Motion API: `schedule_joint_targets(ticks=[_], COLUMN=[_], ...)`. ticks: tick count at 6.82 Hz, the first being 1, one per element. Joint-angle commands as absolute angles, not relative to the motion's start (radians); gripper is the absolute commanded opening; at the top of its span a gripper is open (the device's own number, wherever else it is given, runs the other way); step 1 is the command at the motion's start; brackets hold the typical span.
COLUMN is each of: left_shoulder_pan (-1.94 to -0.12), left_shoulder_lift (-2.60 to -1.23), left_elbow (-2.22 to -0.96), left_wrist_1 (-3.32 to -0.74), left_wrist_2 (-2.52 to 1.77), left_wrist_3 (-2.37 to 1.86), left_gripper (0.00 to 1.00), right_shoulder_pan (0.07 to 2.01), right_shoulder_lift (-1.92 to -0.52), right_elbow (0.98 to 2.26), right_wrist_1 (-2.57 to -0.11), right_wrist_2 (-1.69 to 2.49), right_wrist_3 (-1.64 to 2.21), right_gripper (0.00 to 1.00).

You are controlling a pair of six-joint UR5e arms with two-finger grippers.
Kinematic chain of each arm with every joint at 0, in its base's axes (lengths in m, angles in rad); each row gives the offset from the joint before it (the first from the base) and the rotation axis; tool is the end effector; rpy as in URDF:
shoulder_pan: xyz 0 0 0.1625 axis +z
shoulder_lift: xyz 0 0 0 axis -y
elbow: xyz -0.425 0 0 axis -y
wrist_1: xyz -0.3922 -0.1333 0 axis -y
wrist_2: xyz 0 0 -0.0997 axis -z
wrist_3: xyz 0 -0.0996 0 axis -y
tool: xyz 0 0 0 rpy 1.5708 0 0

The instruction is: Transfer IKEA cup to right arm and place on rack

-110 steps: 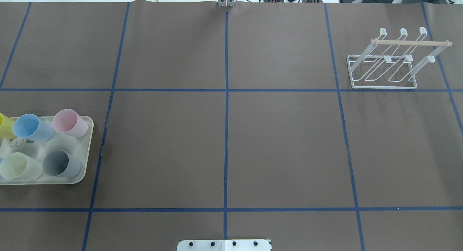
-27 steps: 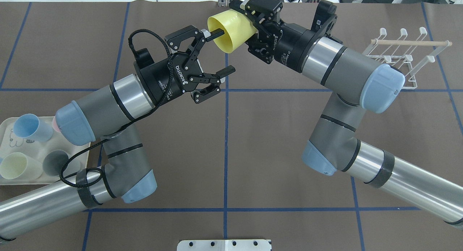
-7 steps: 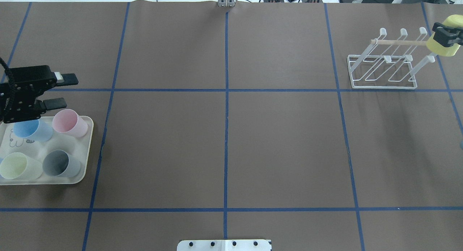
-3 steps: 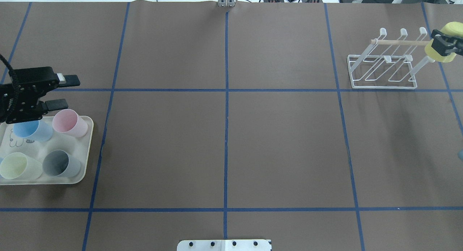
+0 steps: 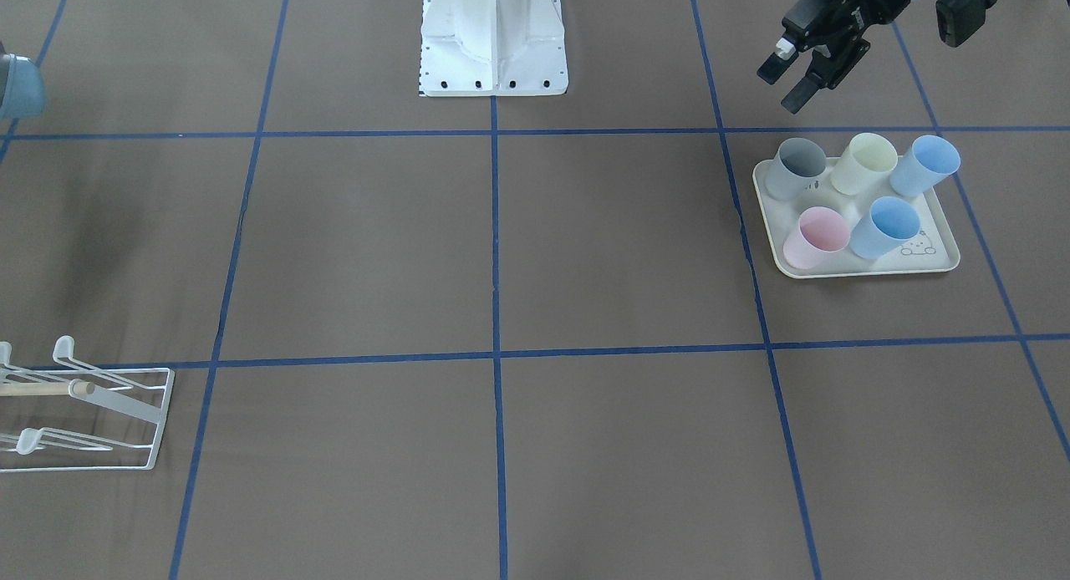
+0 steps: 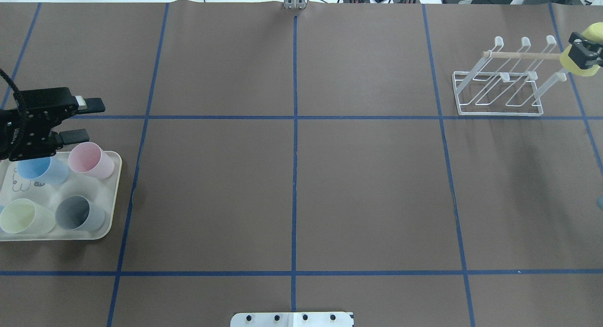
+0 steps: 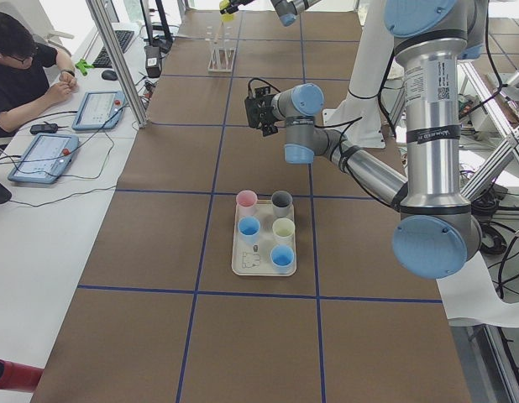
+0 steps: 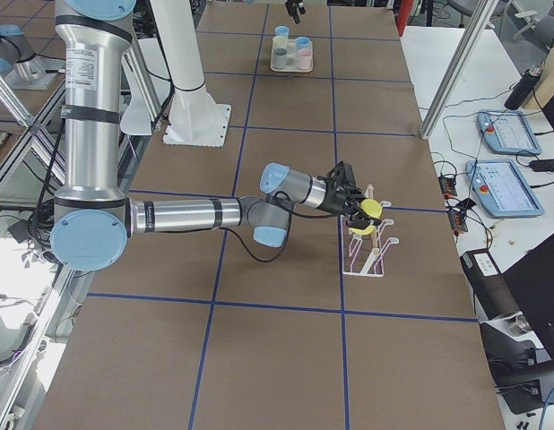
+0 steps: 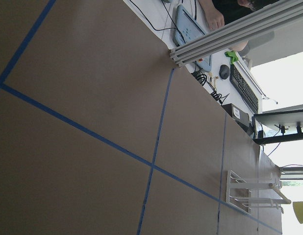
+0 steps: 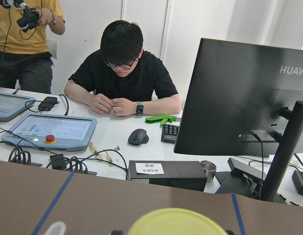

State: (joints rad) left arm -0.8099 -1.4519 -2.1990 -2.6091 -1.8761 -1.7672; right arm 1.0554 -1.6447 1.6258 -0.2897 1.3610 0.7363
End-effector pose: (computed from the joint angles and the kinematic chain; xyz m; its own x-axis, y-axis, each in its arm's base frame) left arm 0.1936 -0.3532 0.2958 -0.0787 -0.1873 -0.9792 0.4773 0.8552 -0.2019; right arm -0.1044 -0.4969 0.5283 0.8036 -0.0518 0.5930 -0.5263 0.4036 0.7484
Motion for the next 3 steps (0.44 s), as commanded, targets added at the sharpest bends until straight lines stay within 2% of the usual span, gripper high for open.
schedule_joint_targets(ticks=[1,3], left_shoulder_pan=[-0.81,-0.81], left_shoulder_lift=[-1.454,-1.453], left_elbow=[-2.198,-2.198], left_wrist_1=[-2.609,-2.609], left_wrist_2=[-1.876,-1.876], left_wrist_3=[-1.767,-1.767], left_gripper=[1.0,1.0], right_shoulder_pan=[1.04,1.026], right_shoulder_lift=[-1.644,-1.646], right_elbow=[1.6,1.595], right_wrist_1=[-0.287,-0.287], right_wrist_2=[1.358,1.356], right_wrist_3=[0.739,0.742], right_gripper=[0.0,0.0])
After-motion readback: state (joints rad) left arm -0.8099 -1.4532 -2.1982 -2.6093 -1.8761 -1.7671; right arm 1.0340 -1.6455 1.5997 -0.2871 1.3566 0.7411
